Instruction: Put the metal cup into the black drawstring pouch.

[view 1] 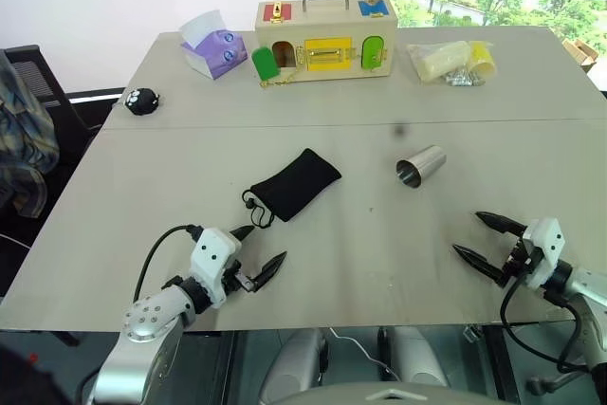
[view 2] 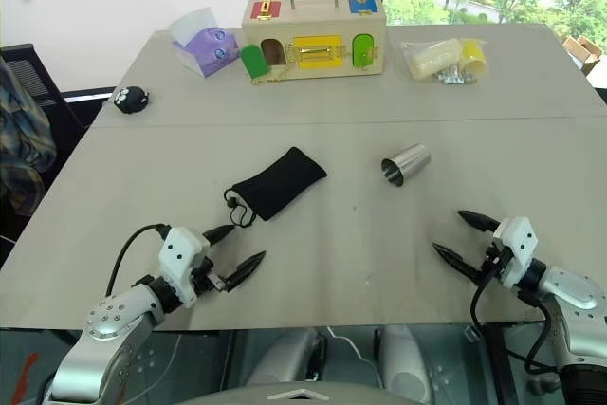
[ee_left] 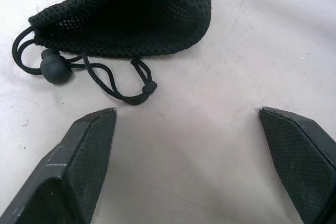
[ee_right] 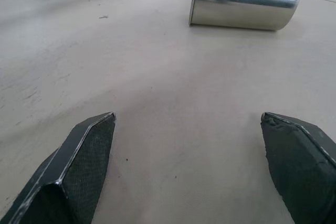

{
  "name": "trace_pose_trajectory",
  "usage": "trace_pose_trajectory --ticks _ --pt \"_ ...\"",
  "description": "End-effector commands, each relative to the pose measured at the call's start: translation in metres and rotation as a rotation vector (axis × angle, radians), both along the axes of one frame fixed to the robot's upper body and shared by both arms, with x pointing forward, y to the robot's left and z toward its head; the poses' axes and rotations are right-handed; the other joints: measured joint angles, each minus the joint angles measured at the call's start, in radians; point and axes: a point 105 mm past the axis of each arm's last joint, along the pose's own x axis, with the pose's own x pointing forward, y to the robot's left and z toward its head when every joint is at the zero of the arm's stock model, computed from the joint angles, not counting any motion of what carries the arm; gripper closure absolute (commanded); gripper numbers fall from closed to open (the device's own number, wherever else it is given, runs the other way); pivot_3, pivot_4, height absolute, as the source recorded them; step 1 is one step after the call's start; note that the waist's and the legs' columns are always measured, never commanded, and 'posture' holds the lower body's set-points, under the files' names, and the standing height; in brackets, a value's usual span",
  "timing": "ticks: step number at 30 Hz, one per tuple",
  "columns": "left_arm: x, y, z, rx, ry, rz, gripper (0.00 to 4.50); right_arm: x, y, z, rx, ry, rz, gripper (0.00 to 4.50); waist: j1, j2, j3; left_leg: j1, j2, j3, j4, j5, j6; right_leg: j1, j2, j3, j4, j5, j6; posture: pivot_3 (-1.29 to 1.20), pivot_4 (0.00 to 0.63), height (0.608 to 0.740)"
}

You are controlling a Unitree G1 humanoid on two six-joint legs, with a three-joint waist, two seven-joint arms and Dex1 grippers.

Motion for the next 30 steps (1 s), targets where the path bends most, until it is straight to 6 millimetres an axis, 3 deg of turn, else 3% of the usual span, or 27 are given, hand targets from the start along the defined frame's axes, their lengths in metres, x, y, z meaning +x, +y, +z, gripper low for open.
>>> trace_pose_trajectory --ticks 1,16,23,26,30 --pt "-0.004 0.002 0.004 0.003 -0.003 -0.018 0.02 -0.002 0.000 0.011 0.002 -0.039 0.017 0.00 0.000 0.000 0.000 0.000 0.000 0.000 0.000 0.000 0.000 0.000 0.000 0.000 0.000 0.000 0.000 0.00 0.150 0.710" --pt "-0.007 0.006 0.006 0.001 0.003 -0.040 0.02 -0.006 0.005 0.011 0.021 -0.043 0.014 0.00 0.000 0.000 0.000 0.000 0.000 0.000 0.000 0.000 0.000 0.000 0.000 0.000 0.000 0.000 0.000 0.00 0.150 0.710" --pt "-0.002 0.028 0.009 0.057 -0.021 -0.068 0.02 -0.008 0.012 0.009 0.020 -0.045 0.039 0.00 0.000 0.000 0.000 0.000 0.000 0.000 0.000 0.000 0.000 0.000 0.000 0.000 0.000 0.000 0.000 0.00 0.150 0.710" --pt "0.005 0.041 0.015 0.072 -0.033 -0.069 0.02 -0.016 0.027 0.014 0.050 -0.033 0.108 0.00 0.000 0.000 0.000 0.000 0.000 -0.001 0.000 0.000 0.000 0.000 0.000 -0.001 0.000 0.000 0.000 0.00 0.150 0.710" --pt "0.027 0.067 0.018 0.150 -0.046 -0.044 0.02 -0.040 0.061 0.025 0.127 -0.010 0.292 0.00 0.004 0.000 0.000 -0.001 0.000 -0.002 0.000 0.000 0.000 0.000 0.000 -0.002 0.000 0.000 0.000 0.00 0.150 0.710"
